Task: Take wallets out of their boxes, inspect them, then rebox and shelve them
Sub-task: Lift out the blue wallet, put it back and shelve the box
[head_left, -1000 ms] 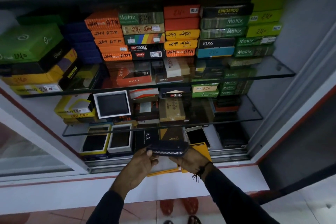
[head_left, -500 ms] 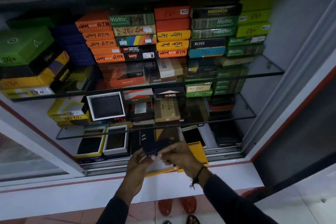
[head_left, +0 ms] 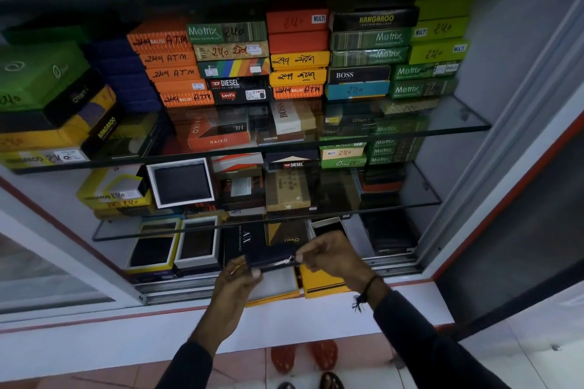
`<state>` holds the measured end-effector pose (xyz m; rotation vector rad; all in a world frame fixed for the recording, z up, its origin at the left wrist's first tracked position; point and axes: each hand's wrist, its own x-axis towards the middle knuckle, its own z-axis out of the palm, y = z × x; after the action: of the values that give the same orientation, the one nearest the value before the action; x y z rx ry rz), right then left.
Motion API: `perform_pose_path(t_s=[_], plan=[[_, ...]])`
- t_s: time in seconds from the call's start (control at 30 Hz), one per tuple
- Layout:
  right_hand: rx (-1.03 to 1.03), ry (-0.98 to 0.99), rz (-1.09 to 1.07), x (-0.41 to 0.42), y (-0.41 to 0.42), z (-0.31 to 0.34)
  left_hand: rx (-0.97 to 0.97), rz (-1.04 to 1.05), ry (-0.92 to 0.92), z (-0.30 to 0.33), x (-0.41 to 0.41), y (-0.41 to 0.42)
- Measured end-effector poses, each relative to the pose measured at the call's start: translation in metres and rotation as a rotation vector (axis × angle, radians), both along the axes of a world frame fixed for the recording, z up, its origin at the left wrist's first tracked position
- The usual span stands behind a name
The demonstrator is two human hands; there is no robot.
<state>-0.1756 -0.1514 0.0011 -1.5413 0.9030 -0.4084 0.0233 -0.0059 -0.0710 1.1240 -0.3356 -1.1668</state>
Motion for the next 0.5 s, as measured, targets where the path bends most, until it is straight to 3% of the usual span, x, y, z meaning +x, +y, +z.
perform_pose_path(t_s=[0.07, 0.33, 0.5], plan=[[0.09, -0.059, -0.019, -0.013, -0.018, 0.003, -0.047, -0.002, 0.101, -0.001, 0.01, 0.002], [0.499, -0.268, 0.031, -0.014, -0.023, -0.026, -0.173, -0.199, 0.211, 0.02, 0.002, 0.008], [0.513, -0.201, 0.068, -0.006, -0.027, -0.039, -0.164, -0.176, 0.26, 0.015, 0.014, 0.03]])
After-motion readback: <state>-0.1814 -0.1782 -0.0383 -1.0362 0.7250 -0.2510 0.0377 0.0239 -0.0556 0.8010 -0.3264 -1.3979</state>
